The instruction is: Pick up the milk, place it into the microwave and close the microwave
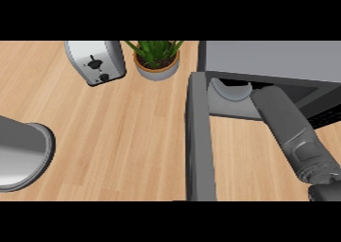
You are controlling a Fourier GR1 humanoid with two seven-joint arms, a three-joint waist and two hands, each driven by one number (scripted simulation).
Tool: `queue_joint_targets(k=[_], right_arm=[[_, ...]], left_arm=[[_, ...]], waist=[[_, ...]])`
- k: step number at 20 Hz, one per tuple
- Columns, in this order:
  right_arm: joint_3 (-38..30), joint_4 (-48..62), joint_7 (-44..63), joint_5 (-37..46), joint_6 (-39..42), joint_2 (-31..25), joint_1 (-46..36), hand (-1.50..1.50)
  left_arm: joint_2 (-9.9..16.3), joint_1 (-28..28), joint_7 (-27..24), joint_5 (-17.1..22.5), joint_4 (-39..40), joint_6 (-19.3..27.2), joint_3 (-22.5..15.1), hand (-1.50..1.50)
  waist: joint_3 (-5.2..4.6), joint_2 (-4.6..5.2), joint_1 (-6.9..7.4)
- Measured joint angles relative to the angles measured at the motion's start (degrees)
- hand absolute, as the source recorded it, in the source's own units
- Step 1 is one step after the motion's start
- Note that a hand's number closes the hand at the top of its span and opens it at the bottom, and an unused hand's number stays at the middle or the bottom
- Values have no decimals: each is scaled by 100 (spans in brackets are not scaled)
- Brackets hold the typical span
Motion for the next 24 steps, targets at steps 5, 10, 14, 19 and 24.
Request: queue_joint_targets(k=[5,10,14,19,24], right_arm=[[-26,225,-97,8,211,1,-88,-150],[-145,317,-317,-109,547,80,-116,-150],[-288,333,-595,-263,943,111,-72,-150],[-495,311,-996,-495,1458,138,63,-150],[-619,288,-1307,-667,2030,163,236,-150]], left_arm=[[77,-121,37,-87,3,-67,-35,-150],[81,-268,82,-232,12,-107,-177,-150],[-24,-284,89,-415,37,-143,-387,-150],[-202,-157,111,-623,-124,-184,-663,-150],[-339,-27,96,-893,-292,-270,-949,-150]], waist=[[3,-1,52],[4,-16,29],[3,-52,-26],[-2,-122,-139],[-9,-195,-279]])
